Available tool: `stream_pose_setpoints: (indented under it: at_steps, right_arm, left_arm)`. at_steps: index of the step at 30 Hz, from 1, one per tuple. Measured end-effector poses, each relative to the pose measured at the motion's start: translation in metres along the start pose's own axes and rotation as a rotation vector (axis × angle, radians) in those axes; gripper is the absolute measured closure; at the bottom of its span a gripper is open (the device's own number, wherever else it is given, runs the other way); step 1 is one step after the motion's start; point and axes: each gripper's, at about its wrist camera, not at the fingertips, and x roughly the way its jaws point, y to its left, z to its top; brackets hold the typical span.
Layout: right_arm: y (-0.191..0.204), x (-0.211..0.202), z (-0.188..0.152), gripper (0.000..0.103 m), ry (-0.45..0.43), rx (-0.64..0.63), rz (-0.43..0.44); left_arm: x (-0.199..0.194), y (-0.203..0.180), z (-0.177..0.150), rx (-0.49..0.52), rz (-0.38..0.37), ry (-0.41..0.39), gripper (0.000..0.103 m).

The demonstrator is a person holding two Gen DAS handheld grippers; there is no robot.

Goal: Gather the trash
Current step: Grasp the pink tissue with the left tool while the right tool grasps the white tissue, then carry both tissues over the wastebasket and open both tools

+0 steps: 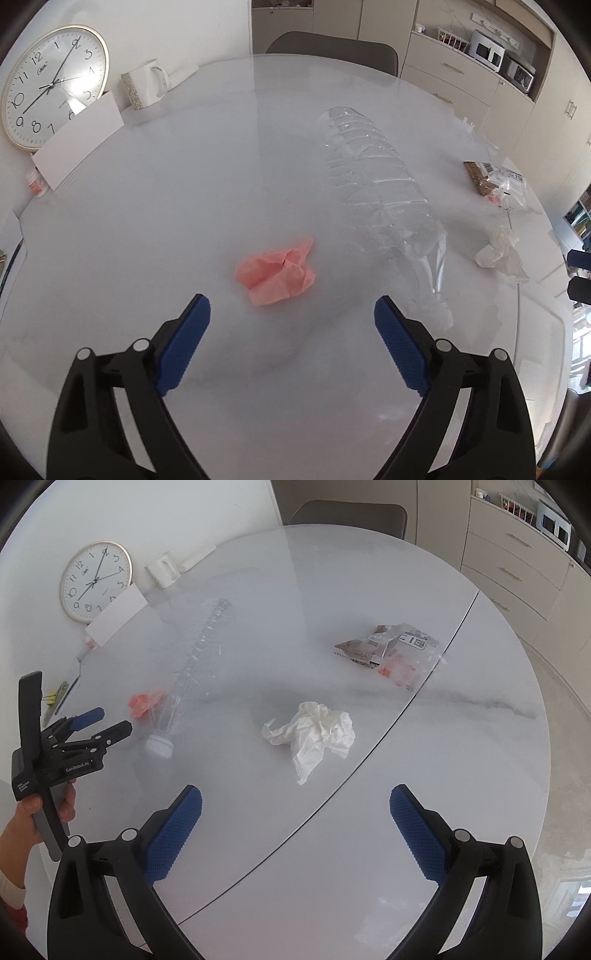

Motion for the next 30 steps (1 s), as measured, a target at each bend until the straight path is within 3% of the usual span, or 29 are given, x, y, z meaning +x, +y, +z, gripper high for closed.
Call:
stream_pose_setpoints:
  at_steps: [2,4,11,14,15,17,19,21,30]
  right_arm:
    - [0.0,0.015,0.007,0.002,-0.001,0.005,-0.015]
    - [0.0,0.03,0.013,0.002,0.004,0.012,-0.037]
    - [0.01,0.069,0.027,0.009,0.009,-0.007,-0.101]
    - [0.012,0.08,0.027,0.023,0.024,-0.013,-0.123]
    - [0.012,0.084,0.027,0.035,0.034,-0.01,-0.121]
    - [0.012,0.088,0.026,0.045,0.046,-0.01,-0.124]
    - [0.014,0.087,0.027,0.072,0.043,-0.034,-0.141]
    - [0.012,0.085,0.028,0.081,0.047,-0.036,-0.121]
    - [0.008,0.064,0.029,0.083,0.019,-0.017,-0.068]
  left_arm:
    - [0.01,0.001,0.005,0.0,0.01,0.005,0.023]
    - [0.021,0.001,0.009,0.008,0.012,0.018,0.036]
    - [0.039,0.004,0.019,-0.018,0.01,0.032,0.051]
    - [0.041,0.004,0.021,-0.017,0.012,0.025,0.054]
    - [0.041,0.004,0.021,-0.019,0.014,0.023,0.056]
    - [0.042,0.006,0.022,-0.026,0.016,0.022,0.059]
    - [0.042,0.009,0.021,-0.037,0.005,0.025,0.065]
    - [0.041,0.013,0.021,-0.052,-0.005,0.023,0.066]
    - [0.022,0.023,0.018,-0.077,-0.025,0.006,0.066]
